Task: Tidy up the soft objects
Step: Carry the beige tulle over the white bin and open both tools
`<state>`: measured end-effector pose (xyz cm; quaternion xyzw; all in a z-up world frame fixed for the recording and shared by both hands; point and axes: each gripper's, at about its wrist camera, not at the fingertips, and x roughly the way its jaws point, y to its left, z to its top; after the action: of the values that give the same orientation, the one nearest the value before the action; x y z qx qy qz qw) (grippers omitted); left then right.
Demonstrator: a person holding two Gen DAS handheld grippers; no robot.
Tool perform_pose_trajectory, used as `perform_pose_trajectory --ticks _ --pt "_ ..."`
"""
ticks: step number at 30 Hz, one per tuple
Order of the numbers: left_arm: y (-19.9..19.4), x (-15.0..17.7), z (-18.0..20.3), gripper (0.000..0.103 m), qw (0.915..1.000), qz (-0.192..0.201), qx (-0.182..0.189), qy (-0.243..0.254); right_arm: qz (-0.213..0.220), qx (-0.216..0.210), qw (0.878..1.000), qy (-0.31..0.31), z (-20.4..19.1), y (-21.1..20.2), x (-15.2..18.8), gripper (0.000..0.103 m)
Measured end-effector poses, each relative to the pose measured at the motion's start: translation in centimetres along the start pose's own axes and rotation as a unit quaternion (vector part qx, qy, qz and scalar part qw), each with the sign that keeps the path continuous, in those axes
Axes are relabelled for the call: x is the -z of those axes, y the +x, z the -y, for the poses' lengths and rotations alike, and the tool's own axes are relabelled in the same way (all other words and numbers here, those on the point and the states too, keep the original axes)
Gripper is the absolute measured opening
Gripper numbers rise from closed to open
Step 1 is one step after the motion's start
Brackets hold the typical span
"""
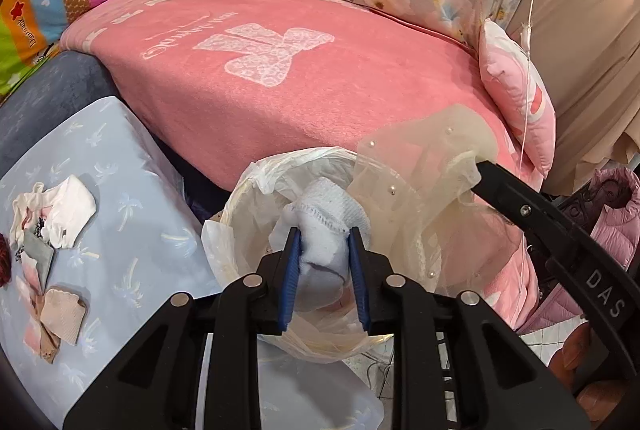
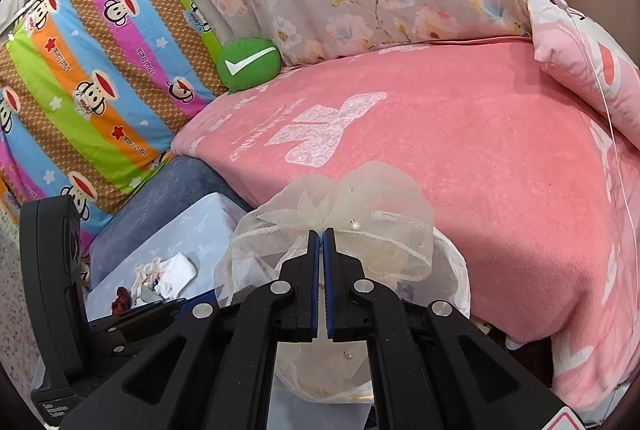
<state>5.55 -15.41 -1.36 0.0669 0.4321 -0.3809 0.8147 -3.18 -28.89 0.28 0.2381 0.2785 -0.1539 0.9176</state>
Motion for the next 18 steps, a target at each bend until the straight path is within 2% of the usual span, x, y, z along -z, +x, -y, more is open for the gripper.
perform_pose_trajectory --ticks 6,7,8,10,18 --pt "0.3 -0.1 0.2 0.026 1.0000 0.004 0.003 0.000 -0.003 0.003 1.000 0.003 0.1 0.2 -0.1 0.007" --pt "0.3 -0.2 0.2 0.034 1.0000 0.005 0.001 -0.001 -0.001 0.004 1.000 0.004 0.1 0.2 -0.1 0.007" --pt "0.3 -0.2 0.1 0.051 1.0000 0.005 -0.005 -0.005 -0.002 0.003 1.000 0.005 0.1 0.3 -0.1 0.008" --pt "0.1 -0.2 -0.1 0.065 0.9996 0.014 -0.019 -0.014 -0.005 0.000 1.000 0.005 0.1 0.4 -0.1 0.008" --pt "-0.1 -0.3 -1.0 0.066 0.9992 0.016 -0.026 -0.025 -0.007 -0.003 1.000 0.000 -0.2 0.5 0.1 0.011"
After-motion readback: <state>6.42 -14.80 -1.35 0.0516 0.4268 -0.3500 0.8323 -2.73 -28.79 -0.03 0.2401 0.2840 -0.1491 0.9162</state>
